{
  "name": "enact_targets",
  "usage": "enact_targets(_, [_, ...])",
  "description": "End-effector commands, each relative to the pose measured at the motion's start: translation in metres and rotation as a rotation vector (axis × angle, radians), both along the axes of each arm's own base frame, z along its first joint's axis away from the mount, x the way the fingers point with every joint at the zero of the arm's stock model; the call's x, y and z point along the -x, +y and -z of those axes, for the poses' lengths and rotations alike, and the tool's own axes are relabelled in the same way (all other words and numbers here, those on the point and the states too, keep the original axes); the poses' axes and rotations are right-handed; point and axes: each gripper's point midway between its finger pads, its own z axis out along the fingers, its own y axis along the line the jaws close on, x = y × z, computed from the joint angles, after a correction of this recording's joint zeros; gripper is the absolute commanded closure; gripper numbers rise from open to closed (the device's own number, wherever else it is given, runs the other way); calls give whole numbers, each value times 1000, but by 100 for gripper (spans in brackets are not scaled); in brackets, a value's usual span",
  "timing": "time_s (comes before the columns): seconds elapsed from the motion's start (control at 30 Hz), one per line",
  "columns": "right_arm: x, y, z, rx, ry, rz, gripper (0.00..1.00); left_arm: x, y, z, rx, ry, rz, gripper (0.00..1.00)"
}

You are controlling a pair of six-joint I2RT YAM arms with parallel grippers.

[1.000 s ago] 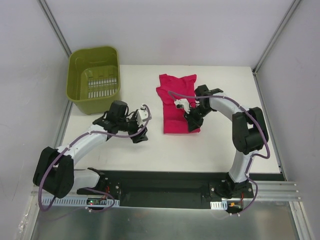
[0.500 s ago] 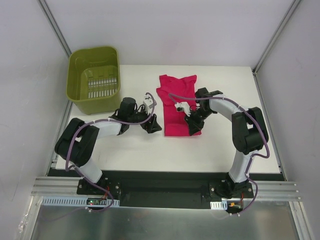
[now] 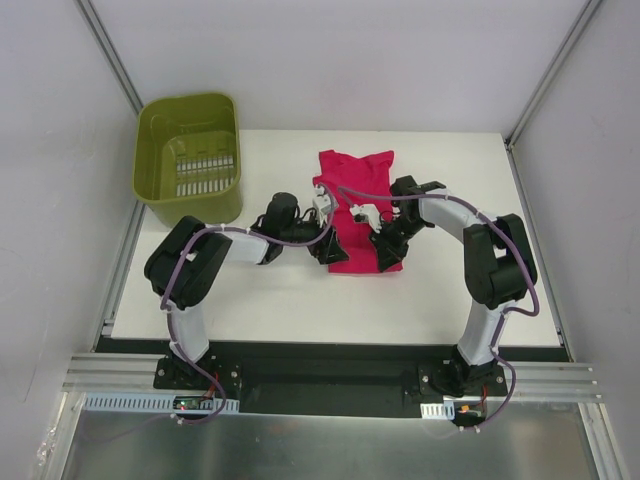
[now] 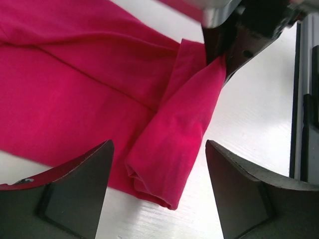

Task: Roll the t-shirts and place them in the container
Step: Roll the T-shirt to the center of the board.

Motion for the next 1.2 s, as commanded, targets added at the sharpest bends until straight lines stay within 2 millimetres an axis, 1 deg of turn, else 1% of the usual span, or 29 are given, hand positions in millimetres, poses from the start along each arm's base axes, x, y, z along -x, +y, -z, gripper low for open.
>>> enact_targets(0.0, [9, 5, -18, -45, 29, 20, 96, 0, -14, -8, 52, -26, 57, 27])
enact_targets(0.07, [8, 6, -19, -50, 30, 25, 96, 3, -17, -7, 60, 1, 79, 31])
enact_targets(0.1, [8, 7, -19, -52, 34, 24, 96, 6, -17, 1, 51, 36, 85, 34])
enact_targets(0.13, [8, 7, -19, -52, 33, 25, 96, 8, -18, 2, 54, 58, 88, 35])
enact_targets(0.17, [7, 7, -18, -50, 37, 26, 96, 9, -18, 4, 53, 67, 90, 41])
enact_targets(0.23, [6, 8, -19, -54, 33, 26, 96, 12, -19, 3, 59, 81, 99, 46])
enact_targets(0.27, [7, 7, -17, -51, 40, 26, 96, 14, -20, 0, 64, 85, 104, 53])
enact_targets(0.33, [7, 7, -16, -50, 41, 24, 96, 19, -19, -5, 69, 124, 114, 61])
enact_targets(0.37, [7, 7, -16, -50, 41, 23, 96, 23, -18, -11, 72, 130, 124, 68])
enact_targets(0.4, [8, 6, -15, -48, 43, 23, 96, 26, -17, -14, 68, 138, 131, 73])
enact_targets(0.43, [8, 6, -15, -49, 45, 27, 96, 35, -11, -9, 47, 181, 136, 79])
enact_targets(0.47, [9, 7, -17, -55, 54, 26, 96, 41, -8, -16, 54, 184, 153, 85])
enact_targets(0.5, [11, 7, -16, -56, 64, 25, 96, 46, -5, -16, 47, 195, 163, 97])
enact_targets(0.53, [13, 8, -16, -58, 77, 25, 96, 56, 2, -8, 21, 256, 167, 100])
enact_targets(0.57, [18, 8, -18, -65, 105, 26, 96, 62, 7, -12, 29, 286, 193, 100])
enact_targets(0.63, [24, 9, -17, -73, 142, 10, 96, 68, 15, -13, 21, 353, 202, 100])
enact_targets(0.67, [32, 9, -20, -83, 186, 4, 96, 72, 21, -14, 18, 397, 202, 100])
enact_targets(0.7, [36, 10, -23, -93, 202, -14, 96, 72, 24, -15, 18, 410, 197, 100])
enact_targets(0.73, [40, 9, -21, -98, 224, -41, 96, 72, 26, -15, 17, 416, 195, 100])
enact_targets(0.77, [47, 7, -23, -97, 266, -48, 96, 72, 28, -18, 18, 417, 193, 100])
enact_targets(0.8, [47, 6, -24, -101, 279, -54, 95, 73, 30, -17, 17, 434, 200, 100])
enact_targets(0.83, [48, 6, -22, -101, 295, -59, 96, 69, 31, -20, 13, 438, 199, 100])
enact_targets(0.87, [51, 5, -22, -109, 323, -61, 96, 67, 32, -17, 7, 454, 194, 100])
enact_targets(0.93, [48, 5, -21, -114, 357, -51, 96, 63, 34, -15, 1, 471, 177, 100])
enact_targets(1.0, [48, 7, -22, -134, 379, -57, 95, 60, 36, -8, -17, 487, 169, 100])
enact_targets(1.03, [48, 6, -24, -135, 401, -56, 95, 57, 35, -8, -21, 482, 163, 100])
enact_targets(1.17, [48, 7, -15, -154, 480, -44, 95, 47, 33, 8, -55, 504, 127, 100])
